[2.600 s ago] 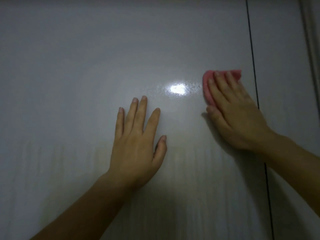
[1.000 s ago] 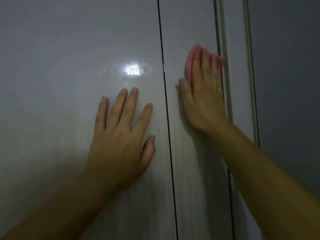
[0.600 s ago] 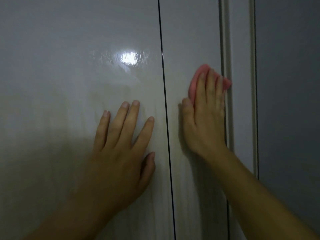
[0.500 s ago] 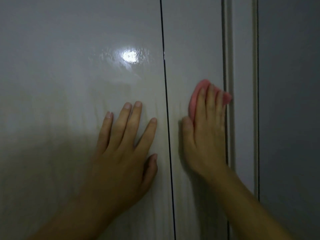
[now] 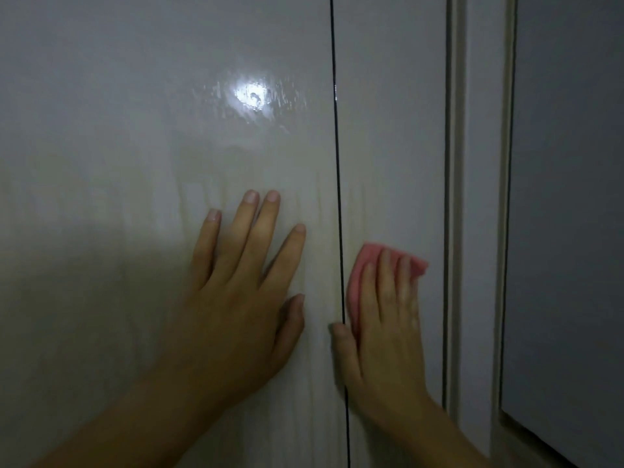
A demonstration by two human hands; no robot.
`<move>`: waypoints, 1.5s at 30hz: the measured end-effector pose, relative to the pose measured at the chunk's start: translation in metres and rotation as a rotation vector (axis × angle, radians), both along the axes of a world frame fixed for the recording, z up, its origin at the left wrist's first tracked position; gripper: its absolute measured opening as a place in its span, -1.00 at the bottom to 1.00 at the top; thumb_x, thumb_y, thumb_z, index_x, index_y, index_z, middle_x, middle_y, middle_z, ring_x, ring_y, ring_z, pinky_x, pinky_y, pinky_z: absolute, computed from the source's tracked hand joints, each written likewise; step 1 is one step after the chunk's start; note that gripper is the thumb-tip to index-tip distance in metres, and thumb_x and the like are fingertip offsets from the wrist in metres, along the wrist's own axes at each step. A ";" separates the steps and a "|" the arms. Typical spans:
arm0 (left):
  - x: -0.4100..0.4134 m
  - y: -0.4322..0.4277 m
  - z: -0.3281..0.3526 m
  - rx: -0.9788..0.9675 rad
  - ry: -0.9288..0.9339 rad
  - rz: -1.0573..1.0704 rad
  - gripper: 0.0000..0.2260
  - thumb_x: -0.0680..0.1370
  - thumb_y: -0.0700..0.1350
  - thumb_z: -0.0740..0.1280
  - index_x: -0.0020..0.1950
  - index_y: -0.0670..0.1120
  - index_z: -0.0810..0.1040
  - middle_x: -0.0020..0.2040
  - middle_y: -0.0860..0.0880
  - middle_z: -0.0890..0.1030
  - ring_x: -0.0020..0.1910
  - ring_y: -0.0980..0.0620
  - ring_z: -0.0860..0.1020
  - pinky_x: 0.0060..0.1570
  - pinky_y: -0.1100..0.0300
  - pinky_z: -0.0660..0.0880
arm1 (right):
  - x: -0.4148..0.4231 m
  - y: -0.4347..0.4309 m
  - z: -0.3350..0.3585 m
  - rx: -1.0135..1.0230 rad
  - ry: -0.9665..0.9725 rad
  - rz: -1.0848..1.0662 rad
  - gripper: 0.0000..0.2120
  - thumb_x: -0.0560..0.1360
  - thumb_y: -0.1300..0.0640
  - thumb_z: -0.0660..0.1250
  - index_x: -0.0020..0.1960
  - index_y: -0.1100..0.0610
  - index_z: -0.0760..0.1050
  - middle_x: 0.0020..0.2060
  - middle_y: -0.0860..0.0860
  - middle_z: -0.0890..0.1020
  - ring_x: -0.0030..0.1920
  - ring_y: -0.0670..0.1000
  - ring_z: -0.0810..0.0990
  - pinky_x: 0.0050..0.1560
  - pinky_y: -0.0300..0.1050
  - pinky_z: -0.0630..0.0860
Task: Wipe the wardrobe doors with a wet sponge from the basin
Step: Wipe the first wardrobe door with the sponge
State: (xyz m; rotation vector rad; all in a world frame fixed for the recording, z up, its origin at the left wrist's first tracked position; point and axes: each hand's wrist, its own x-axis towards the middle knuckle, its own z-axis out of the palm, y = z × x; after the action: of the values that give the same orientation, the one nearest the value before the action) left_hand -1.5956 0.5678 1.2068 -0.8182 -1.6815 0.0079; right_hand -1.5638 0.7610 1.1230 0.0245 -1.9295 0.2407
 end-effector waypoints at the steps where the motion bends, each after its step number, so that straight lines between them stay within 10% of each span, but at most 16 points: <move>1: 0.002 -0.006 -0.004 0.021 0.001 -0.003 -0.41 0.58 0.06 0.21 0.54 -0.20 0.37 0.61 -0.32 0.18 0.62 -0.31 0.10 0.52 -0.36 0.08 | 0.000 0.002 0.003 0.019 -0.013 -0.003 -0.29 0.67 -0.20 -0.05 0.66 0.04 -0.30 0.65 0.01 -0.25 0.64 0.15 -0.26 0.62 0.21 -0.17; 6: 0.003 -0.028 -0.011 0.052 -0.035 0.034 -0.43 0.58 0.08 0.17 0.52 -0.18 0.41 0.61 -0.30 0.19 0.62 -0.31 0.10 0.51 -0.39 0.05 | -0.011 -0.003 0.103 -0.035 0.047 0.004 -0.28 0.65 -0.19 -0.09 0.66 0.10 -0.29 0.65 0.05 -0.25 0.62 0.05 -0.34 0.60 0.08 -0.31; 13: 0.002 -0.050 -0.009 0.073 -0.025 0.046 -0.42 0.57 0.09 0.18 0.54 -0.16 0.39 0.62 -0.30 0.17 0.62 -0.31 0.10 0.51 -0.41 0.03 | -0.009 -0.021 0.039 0.342 -0.039 -0.044 -0.28 0.68 -0.24 -0.11 0.64 0.07 -0.35 0.64 0.07 -0.28 0.64 0.16 -0.24 0.62 0.12 -0.28; 18: -0.003 -0.068 -0.007 0.120 -0.023 0.124 -0.41 0.56 0.08 0.21 0.55 -0.15 0.37 0.62 -0.32 0.16 0.61 -0.34 0.11 0.47 -0.47 0.00 | -0.017 -0.024 0.116 0.110 0.039 -0.051 -0.28 0.67 -0.20 -0.06 0.64 0.07 -0.32 0.64 0.06 -0.25 0.63 0.10 -0.31 0.61 0.16 -0.27; 24: -0.007 -0.078 -0.006 0.059 -0.020 0.130 -0.39 0.59 0.11 0.18 0.60 -0.12 0.29 0.63 -0.28 0.12 0.63 -0.29 0.06 0.48 -0.44 0.03 | -0.013 -0.040 0.061 0.627 -0.023 0.000 -0.29 0.68 -0.21 -0.02 0.65 0.15 -0.12 0.65 0.13 -0.11 0.65 0.21 -0.12 0.63 0.19 -0.17; 30: -0.008 -0.099 -0.011 0.180 -0.013 0.081 -0.38 0.58 0.08 0.21 0.59 -0.17 0.29 0.63 -0.30 0.10 0.63 -0.29 0.04 0.52 -0.38 0.01 | -0.018 -0.056 0.131 0.282 0.020 -0.084 -0.27 0.67 -0.21 -0.06 0.64 0.13 -0.28 0.63 0.09 -0.24 0.64 0.14 -0.28 0.61 0.14 -0.28; 36: -0.016 -0.134 -0.017 0.227 -0.026 0.193 -0.39 0.60 0.12 0.17 0.62 -0.06 0.26 0.65 -0.26 0.06 0.64 -0.30 0.02 0.44 -0.51 -0.07 | -0.020 -0.089 0.074 0.795 -0.026 0.016 -0.27 0.67 -0.23 0.05 0.65 0.17 -0.07 0.64 0.16 -0.04 0.65 0.22 -0.11 0.62 0.20 -0.14; 42: -0.015 -0.138 -0.016 0.235 -0.035 0.139 -0.38 0.59 0.12 0.17 0.61 -0.09 0.26 0.64 -0.26 0.11 0.63 -0.27 0.07 0.43 -0.50 0.00 | -0.021 -0.103 0.140 0.409 0.015 -0.052 -0.23 0.67 -0.23 -0.02 0.66 0.19 -0.23 0.63 0.20 -0.23 0.63 0.17 -0.29 0.61 0.15 -0.29; 45: -0.013 -0.154 -0.017 0.269 -0.016 0.096 -0.40 0.58 0.08 0.19 0.58 -0.15 0.32 0.63 -0.30 0.13 0.62 -0.28 0.11 0.46 -0.44 0.04 | -0.025 -0.124 0.095 0.677 0.022 0.059 -0.22 0.65 -0.21 0.12 0.65 0.22 -0.07 0.63 0.24 -0.09 0.64 0.25 -0.16 0.61 0.24 -0.17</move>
State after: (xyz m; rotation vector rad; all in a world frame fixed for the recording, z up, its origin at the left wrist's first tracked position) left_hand -1.6087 0.4135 1.1893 -0.5369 -1.6913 -0.1561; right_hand -1.5890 0.6367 1.2175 0.5288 -1.9083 -0.3803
